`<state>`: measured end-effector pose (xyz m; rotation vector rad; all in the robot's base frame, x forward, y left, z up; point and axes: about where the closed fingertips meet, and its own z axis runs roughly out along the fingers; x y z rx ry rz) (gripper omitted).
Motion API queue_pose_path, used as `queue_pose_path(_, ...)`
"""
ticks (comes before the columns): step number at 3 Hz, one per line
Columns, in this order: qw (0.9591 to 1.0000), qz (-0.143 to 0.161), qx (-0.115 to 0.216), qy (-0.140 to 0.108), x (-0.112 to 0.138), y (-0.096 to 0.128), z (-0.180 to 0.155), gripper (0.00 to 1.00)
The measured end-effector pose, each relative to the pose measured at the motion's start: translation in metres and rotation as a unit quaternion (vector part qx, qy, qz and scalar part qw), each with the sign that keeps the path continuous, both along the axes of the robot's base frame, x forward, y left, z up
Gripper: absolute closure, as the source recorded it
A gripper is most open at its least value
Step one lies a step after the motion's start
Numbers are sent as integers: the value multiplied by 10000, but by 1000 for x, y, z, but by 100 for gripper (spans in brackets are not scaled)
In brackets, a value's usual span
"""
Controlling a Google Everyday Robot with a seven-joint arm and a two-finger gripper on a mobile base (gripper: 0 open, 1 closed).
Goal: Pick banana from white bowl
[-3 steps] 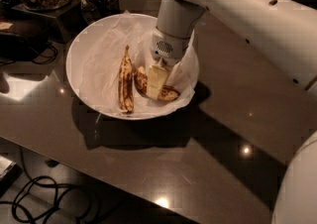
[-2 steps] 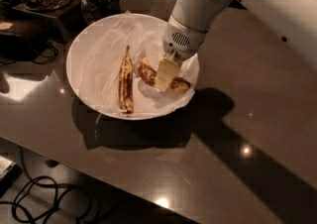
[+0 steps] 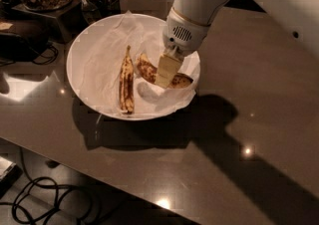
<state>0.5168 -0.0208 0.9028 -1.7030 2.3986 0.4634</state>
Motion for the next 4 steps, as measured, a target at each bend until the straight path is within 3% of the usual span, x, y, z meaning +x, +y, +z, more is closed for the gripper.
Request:
queue_pose_path(2,9973,464,475,-302,-66,-7,48,100)
queue_pose_path(3,9968,497,497,-368,-62,-3,49,100)
queue_pose_path(4,9975,428,436,-344,-79,1,55,100)
